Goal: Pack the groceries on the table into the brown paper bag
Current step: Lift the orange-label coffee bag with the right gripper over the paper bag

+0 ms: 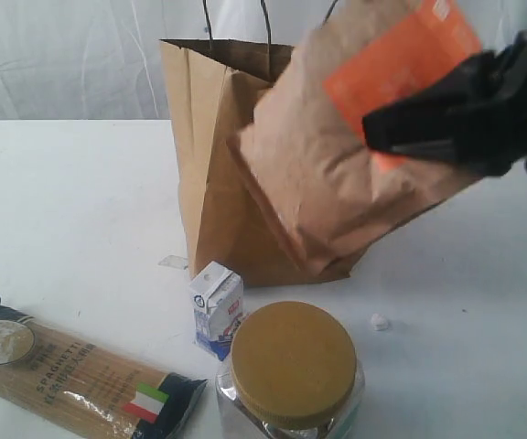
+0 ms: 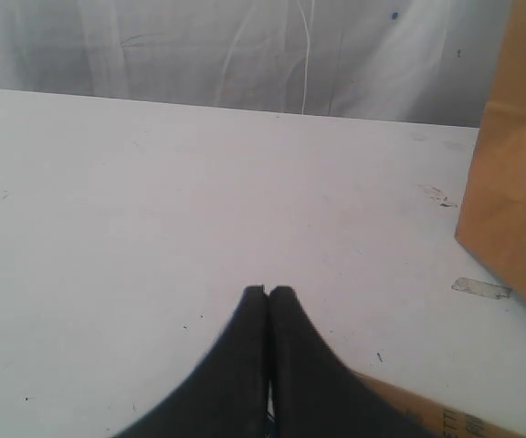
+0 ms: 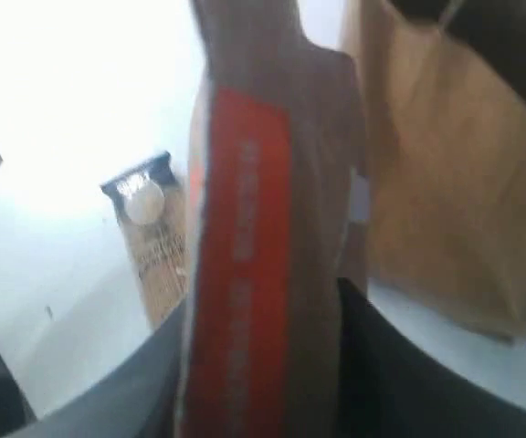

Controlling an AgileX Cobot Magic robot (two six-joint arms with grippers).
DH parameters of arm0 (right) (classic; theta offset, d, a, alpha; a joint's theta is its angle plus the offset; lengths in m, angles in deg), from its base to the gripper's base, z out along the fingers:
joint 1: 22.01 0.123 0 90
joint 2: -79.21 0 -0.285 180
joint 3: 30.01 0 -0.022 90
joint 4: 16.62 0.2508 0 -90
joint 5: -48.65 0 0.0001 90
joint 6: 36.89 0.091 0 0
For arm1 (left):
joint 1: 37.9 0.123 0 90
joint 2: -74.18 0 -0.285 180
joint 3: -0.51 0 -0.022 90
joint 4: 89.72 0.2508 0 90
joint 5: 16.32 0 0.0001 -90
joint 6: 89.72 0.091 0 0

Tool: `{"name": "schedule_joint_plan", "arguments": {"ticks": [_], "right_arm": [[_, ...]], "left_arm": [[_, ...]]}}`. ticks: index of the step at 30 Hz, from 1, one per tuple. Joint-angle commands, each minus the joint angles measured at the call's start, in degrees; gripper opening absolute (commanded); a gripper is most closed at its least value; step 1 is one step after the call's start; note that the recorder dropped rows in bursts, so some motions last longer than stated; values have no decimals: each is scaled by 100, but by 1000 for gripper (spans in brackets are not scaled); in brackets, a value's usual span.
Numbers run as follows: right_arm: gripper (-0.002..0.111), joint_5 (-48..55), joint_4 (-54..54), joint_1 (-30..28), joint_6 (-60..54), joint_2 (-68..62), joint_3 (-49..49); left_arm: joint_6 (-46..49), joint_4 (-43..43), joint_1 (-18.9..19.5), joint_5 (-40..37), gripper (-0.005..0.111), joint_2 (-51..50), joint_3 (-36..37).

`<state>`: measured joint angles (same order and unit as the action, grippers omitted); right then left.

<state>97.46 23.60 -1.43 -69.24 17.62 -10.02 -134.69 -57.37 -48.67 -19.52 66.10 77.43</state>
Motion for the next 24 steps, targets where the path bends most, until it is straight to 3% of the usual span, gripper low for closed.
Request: {"name": "schedule_joint_plan", "arguments": {"ticks": [1,6,10,12,17,21,24], "right_arm": [[0,-600,170,8,-195,491,-362],[0,-1164,-237,8,-183,501,-364],[0,-2379,-17,8,-193,865,-420],[0,-2781,-66,8,388,967,-527],[0,-4411,-1163,-229,587,264,-631],[0,-4519,-1125,-673,587,-675,-998],[0,-4010,-1116,-1109,587,-1545,-1591]], "left_arm": [[-11,-21,-2,67,0,29,29],[-11,-21,-2,67,0,29,29],[-11,-21,-2,67,0,29,29],[-11,-21,-2,67,0,29,29],[-11,-21,-2,67,0,29,29],[-11,-21,-2,67,0,29,29],[-11,-21,-2,63,0,29,29]]}}
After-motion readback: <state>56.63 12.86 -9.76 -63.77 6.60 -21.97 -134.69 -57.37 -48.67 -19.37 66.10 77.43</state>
